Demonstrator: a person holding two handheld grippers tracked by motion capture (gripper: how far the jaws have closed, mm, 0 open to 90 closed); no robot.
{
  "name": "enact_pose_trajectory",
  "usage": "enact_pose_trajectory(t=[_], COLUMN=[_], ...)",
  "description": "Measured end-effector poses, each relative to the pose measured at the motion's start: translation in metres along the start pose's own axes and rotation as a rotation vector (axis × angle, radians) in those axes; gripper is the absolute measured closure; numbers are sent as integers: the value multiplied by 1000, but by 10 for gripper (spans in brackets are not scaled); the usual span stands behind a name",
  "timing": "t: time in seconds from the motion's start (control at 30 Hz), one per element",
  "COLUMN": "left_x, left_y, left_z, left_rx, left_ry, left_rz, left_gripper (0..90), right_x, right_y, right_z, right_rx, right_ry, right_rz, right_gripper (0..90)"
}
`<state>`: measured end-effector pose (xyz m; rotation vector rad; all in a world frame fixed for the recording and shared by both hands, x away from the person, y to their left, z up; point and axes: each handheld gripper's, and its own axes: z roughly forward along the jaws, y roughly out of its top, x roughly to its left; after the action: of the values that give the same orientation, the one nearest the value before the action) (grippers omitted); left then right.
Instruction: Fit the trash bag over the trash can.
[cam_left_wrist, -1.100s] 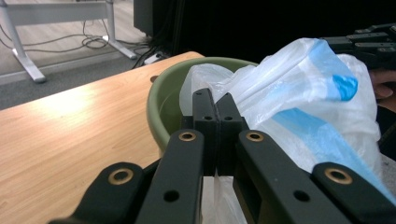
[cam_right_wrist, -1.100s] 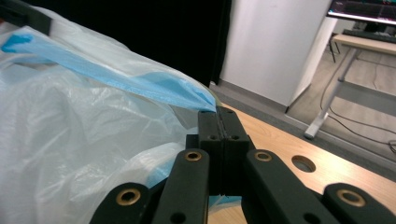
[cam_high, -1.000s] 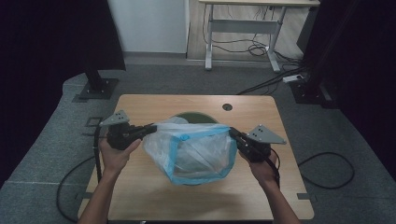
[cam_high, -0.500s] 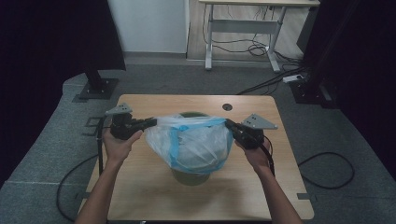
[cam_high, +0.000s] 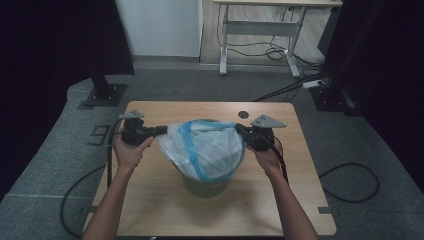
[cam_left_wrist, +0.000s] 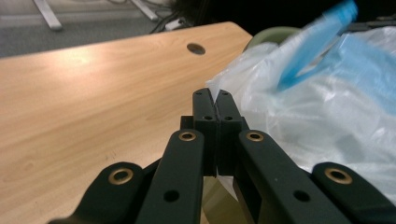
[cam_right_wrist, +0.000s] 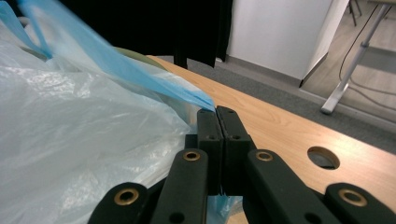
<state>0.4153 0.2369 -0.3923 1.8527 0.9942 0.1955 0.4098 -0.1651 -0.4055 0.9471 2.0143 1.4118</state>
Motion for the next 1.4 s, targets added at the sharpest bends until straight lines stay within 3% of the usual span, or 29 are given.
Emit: enact_pose_trajectory(t=[0.1, 0.6, 0.83, 1.17, 1.4], left_x=[3, 2, 6, 7, 6], left_y=[-4, -7, -6, -6, -3], left_z=[7, 25, 32, 39, 41], left_rx=[12, 43, 59, 83, 107], left_ry=[-3, 6, -13, -33, 0], left_rz=[-20, -42, -83, -101, -106], left_gripper=[897, 897, 897, 897, 897], right_x=[-3, -1, 2, 1, 3], right_y=[-2, -15, -22, -25, -25], right_z=[3, 12, 17, 22, 24], right_rx=[-2, 15, 25, 50, 79], right_ry=[21, 22, 27, 33, 13], right_rz=[43, 100, 157, 212, 224], right_gripper=[877, 883, 887, 889, 889])
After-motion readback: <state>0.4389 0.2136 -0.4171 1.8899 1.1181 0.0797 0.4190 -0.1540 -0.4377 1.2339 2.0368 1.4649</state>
